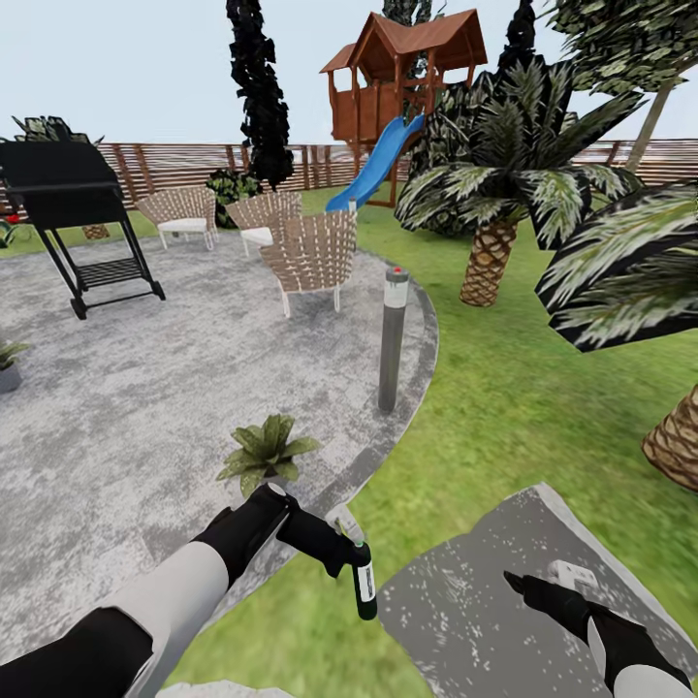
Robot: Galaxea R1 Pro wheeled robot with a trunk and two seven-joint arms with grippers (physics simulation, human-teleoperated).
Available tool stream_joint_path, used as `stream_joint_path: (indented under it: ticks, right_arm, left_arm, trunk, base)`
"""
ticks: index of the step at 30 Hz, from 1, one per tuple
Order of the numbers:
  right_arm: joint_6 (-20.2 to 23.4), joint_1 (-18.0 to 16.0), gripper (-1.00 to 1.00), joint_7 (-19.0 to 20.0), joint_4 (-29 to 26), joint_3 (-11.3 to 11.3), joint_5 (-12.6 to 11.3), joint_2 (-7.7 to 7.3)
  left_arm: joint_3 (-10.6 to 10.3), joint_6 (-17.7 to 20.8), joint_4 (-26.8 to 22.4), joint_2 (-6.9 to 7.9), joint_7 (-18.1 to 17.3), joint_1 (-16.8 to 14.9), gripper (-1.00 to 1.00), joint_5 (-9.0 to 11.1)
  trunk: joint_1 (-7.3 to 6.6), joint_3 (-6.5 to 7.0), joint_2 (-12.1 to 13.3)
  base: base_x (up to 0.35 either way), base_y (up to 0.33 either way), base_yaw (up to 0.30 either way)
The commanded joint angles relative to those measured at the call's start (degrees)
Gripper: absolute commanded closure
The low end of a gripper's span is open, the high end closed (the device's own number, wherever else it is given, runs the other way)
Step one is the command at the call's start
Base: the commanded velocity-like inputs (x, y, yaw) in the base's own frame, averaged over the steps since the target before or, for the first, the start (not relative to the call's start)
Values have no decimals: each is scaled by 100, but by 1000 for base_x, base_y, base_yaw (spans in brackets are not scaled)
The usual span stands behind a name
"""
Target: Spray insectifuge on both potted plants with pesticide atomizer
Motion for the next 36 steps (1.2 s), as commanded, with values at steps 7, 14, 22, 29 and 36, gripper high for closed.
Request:
stream_joint_path:
  ticks: [7,14,22,29,36]
  right_arm:
    - [29,-8,-100,47,-11,-48,28,4]
    - [29,-8,-100,43,-11,-48,28,4]
    - [29,-8,-100,40,-11,-48,28,3]
    - [29,-8,-100,49,-11,-48,28,4]
    - [29,-8,-100,72,-11,-48,28,4]
  left_arm:
    - [8,57,-9,-1,-25,-7,100,-23]
    - [8,57,-9,-1,-25,-2,100,-23]
    - [8,57,-9,-1,-25,-4,100,-23]
    - [8,57,-9,-1,-25,-4,100,-20]
    - [10,71,-1,16,-34,-4,100,-25]
  trunk:
    - [0,57,-2]
    - [0,118,-2]
    - [0,180,-2]
    - [0,187,-2]
    - [0,187,-2]
  base:
    - [0,0,0]
    - [0,0,0]
    - [0,0,0]
    - [0,0,0]
    - [0,0,0]
